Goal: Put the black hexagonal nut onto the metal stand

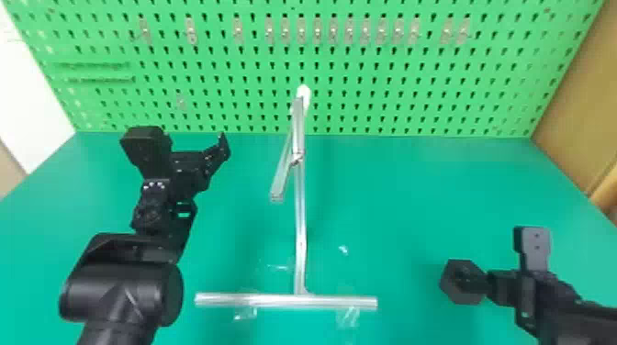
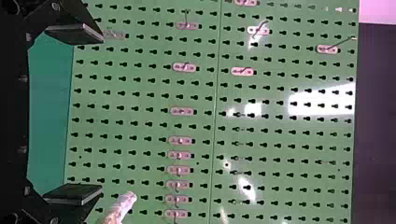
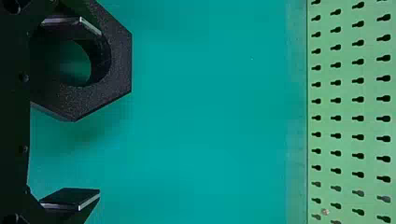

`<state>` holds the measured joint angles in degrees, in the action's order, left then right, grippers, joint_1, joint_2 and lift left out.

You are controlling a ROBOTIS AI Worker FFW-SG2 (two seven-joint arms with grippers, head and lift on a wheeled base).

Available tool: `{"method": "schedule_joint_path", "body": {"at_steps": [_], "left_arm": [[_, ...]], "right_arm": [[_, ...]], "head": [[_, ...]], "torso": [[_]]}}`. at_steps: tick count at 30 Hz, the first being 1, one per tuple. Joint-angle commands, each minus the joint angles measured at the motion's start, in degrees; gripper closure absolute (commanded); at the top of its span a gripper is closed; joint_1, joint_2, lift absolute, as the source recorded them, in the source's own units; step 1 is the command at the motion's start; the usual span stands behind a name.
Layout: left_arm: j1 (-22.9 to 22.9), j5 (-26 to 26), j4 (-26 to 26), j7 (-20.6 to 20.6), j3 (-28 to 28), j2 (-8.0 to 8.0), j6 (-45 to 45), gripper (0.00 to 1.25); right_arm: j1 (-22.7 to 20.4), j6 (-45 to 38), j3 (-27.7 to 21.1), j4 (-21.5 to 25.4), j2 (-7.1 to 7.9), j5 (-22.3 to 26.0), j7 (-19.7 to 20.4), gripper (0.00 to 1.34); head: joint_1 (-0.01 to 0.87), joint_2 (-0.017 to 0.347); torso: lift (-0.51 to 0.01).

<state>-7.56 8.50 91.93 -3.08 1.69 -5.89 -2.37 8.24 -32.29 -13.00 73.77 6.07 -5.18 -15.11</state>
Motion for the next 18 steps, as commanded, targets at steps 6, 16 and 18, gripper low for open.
{"method": "schedule_joint_path", "body": {"at_steps": [6,16,18], "left_arm": [[0.0,0.0,0.0,0.0,0.1,0.00,0.0,0.15],[0.0,0.0,0.0,0.0,0.0,0.00,0.0,0.15],[0.0,0.0,0.0,0.0,0.1,0.00,0.0,0.15]], "right_arm": [[0.4,1.4,-0.7,-2.2,0.17,-0.4,-1.6,0.11],[0.9,1.6,-0.8,-2.8,0.08,-1.4,-1.7,0.11],[1.2,1.8,-0.8,-3.4,0.08,-1.7,-1.7,0.11]], "head": [[0.693,0.081],[0.693,0.081],[0.693,0.081]], "torso": [[-0.001],[-0.001],[-0.001]]}}
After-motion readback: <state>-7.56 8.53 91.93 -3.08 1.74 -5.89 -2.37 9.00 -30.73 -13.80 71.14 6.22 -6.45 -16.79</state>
